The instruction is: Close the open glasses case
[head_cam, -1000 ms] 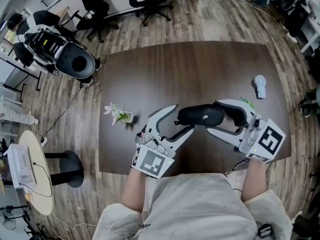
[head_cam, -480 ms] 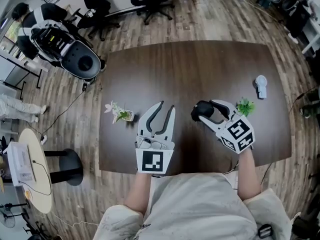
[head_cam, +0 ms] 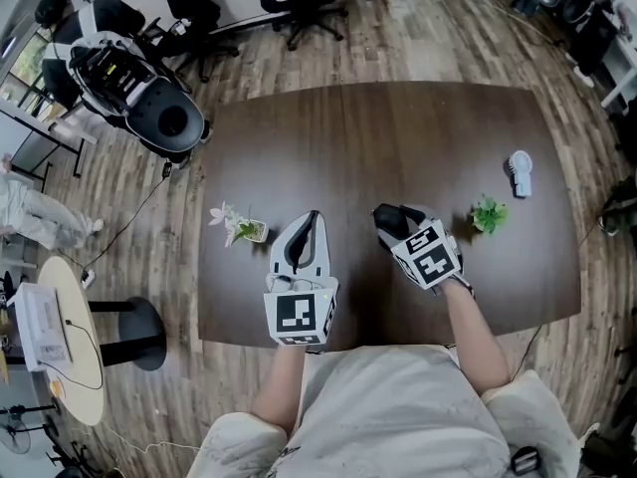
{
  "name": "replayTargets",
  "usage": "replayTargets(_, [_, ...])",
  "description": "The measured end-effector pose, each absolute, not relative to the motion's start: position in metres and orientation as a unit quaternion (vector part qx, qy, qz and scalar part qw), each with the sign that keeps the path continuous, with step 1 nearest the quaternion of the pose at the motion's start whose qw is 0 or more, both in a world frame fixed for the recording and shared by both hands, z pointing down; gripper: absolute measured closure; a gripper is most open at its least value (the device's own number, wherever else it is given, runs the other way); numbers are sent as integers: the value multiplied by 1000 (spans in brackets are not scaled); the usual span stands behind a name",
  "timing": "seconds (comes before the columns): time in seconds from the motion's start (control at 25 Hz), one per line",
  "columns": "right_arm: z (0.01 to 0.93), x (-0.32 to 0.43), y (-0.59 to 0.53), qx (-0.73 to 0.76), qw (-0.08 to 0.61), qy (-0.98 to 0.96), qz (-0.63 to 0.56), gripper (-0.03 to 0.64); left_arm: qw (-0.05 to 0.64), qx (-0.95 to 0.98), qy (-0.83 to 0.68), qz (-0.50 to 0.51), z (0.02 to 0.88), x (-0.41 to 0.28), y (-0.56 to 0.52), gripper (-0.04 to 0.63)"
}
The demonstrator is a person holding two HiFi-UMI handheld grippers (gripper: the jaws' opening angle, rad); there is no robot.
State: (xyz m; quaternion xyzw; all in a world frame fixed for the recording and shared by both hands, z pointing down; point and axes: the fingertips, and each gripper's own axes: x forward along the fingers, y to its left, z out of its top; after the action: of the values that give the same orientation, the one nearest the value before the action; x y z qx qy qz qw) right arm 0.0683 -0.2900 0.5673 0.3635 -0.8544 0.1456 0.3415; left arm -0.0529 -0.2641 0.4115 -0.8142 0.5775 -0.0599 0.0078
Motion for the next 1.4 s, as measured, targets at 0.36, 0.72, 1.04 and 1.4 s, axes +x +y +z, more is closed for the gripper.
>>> replayTargets(0.36, [627,63,-286,297,482,-803,184,360,7,-808,586,-55,416,-54,-264,592])
replayTargets(0.72, [668,62,-285,293,500,-789,204,362,9,-804,592,-56,412,-65,-264,592])
replayTargets(1.04, [642,57,-288,322,429,-815,221,336,4,-803,593,-55,415,-68,-265,592])
replayTargets(1.4, [552,69,-302,389,308,-839,222,362,-41,-801,591,-84,435,-71,-275,592])
